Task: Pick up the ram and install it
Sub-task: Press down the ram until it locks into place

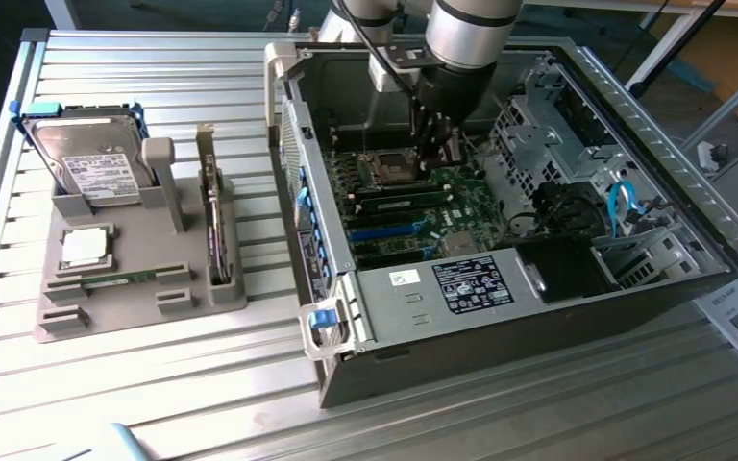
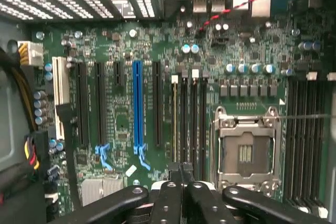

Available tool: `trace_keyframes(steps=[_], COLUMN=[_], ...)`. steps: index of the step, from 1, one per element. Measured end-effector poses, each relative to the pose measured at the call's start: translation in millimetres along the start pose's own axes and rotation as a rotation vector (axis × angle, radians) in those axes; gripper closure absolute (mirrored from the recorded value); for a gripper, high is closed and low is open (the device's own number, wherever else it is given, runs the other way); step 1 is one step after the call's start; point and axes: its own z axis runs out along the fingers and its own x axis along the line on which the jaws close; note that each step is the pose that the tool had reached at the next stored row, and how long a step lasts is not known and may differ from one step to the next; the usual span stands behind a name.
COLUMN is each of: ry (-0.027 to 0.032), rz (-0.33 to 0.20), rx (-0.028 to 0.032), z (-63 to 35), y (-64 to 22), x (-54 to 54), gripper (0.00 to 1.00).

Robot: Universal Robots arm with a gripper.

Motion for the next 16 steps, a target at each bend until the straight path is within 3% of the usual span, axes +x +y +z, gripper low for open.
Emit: trace_keyframes(steps=[6, 16], ry=[0.0001, 0.0008], rz=[0.0, 0.0], rx=[-0.0001, -0.0001], z=[-0.2, -20.2], y=[-0.9, -1.8], x=[-0.1, 0.4], gripper=[0.89, 0.89])
